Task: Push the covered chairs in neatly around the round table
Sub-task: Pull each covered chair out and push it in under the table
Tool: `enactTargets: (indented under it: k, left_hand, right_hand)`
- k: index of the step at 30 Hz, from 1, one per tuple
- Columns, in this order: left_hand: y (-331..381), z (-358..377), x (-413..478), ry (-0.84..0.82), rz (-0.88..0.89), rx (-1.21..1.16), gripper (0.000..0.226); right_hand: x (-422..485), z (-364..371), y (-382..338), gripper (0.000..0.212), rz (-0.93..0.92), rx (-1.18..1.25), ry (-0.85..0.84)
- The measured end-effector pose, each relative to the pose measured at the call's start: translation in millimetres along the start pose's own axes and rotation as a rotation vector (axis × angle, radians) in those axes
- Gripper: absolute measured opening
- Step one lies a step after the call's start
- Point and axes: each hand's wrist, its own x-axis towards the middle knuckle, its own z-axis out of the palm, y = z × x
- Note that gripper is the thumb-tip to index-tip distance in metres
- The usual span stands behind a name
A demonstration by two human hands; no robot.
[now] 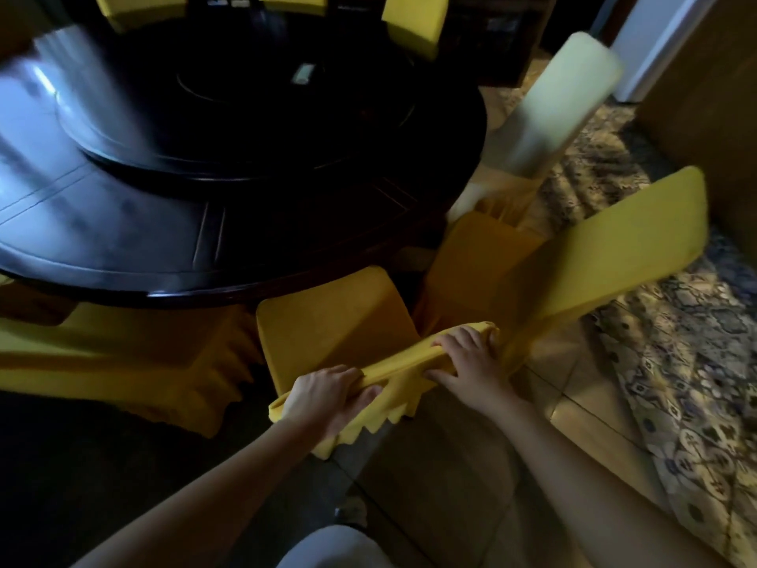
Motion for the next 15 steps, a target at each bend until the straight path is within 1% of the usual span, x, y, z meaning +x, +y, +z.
enactTargets:
  k: [3, 5, 7, 9, 12, 15]
  left_hand:
    - [-1.3, -1.3, 7.9, -0.129, -0.039, -0.09, 0.073]
    - [-1.0, -1.3, 16.7, -0.242, -0.034, -0.153, 0.062]
    - [4.4, -2.3, 28.8, -0.323, 0.016, -0.174, 0.055]
    - [18.4, -1.4, 43.4, -0.324, 0.121, -0.111, 0.055]
    - [53.9, 6.2, 63.9, -0.289, 0.228, -0.027, 0.064]
    - [90.9, 8.6, 90.0, -0.249, 0.324, -0.047, 0.071]
  right_hand:
    - [-3.1, -0.1, -1.0, 0.051, 0.01, 0.07, 0.02]
    - [-7.0, 1.3, -1.0, 0.057, 0.022, 0.111, 0.024]
    - [-12.7, 4.8, -2.2, 0.061, 0.038, 0.152, 0.034]
    - [-22.0, 8.9, -6.3, 0.063, 0.078, 0.215, 0.053]
    - [-43.1, 16.3, -2.1, 0.067, 0.171, 0.27, 0.101]
    - [-66.3, 14.8, 25.4, 0.075, 0.308, 0.225, 0.114]
